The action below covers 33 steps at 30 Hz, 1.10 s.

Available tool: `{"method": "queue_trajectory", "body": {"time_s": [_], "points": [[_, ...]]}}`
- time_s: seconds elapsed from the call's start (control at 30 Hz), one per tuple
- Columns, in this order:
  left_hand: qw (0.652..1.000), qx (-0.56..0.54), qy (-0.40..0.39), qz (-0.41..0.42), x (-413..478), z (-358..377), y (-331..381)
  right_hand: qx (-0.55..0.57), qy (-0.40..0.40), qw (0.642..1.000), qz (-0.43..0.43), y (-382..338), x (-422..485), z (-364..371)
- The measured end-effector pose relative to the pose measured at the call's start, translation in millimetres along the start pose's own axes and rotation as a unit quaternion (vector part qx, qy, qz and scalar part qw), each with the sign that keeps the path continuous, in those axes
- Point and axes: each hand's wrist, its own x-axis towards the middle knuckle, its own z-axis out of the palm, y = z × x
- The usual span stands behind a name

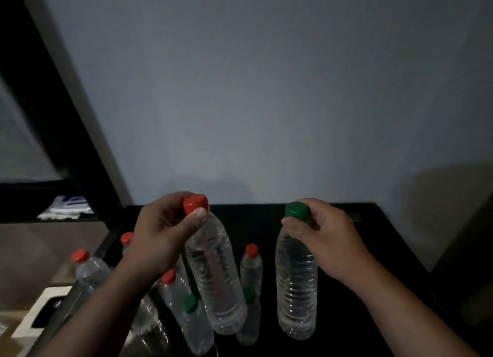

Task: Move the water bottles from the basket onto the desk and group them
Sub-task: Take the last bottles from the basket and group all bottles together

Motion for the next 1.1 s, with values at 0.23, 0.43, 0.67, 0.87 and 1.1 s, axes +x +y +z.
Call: {"method": "queue_trajectory", "body": {"time_s": [0.23, 0.43, 0.67, 0.87, 1.1], "points": [[0.996, 0.085, 0.032, 0.019, 91, -6, -9, -0.078, 0.005, 0.996, -0.031, -2, 99, 12], [0.985, 0.17, -0.044, -0.003, 180, -18, -78, -0.111, -0.02, 0.993, 0.018, 31, 184, 51], [0.95, 0.273, -0.129, -0.082, 256, -8, -202, -0.185, -0.046, 0.976, 0.103, 126, 262, 109], [0.929, 0.322, -0.121, -0.14, 288, 14, -282, -0.221, -0.054, 0.961, 0.154, 205, 316, 149], [0.941, 0.275, -0.076, -0.179, 297, 28, -332, -0.171, -0.052, 0.967, 0.181, 258, 345, 168]]}}
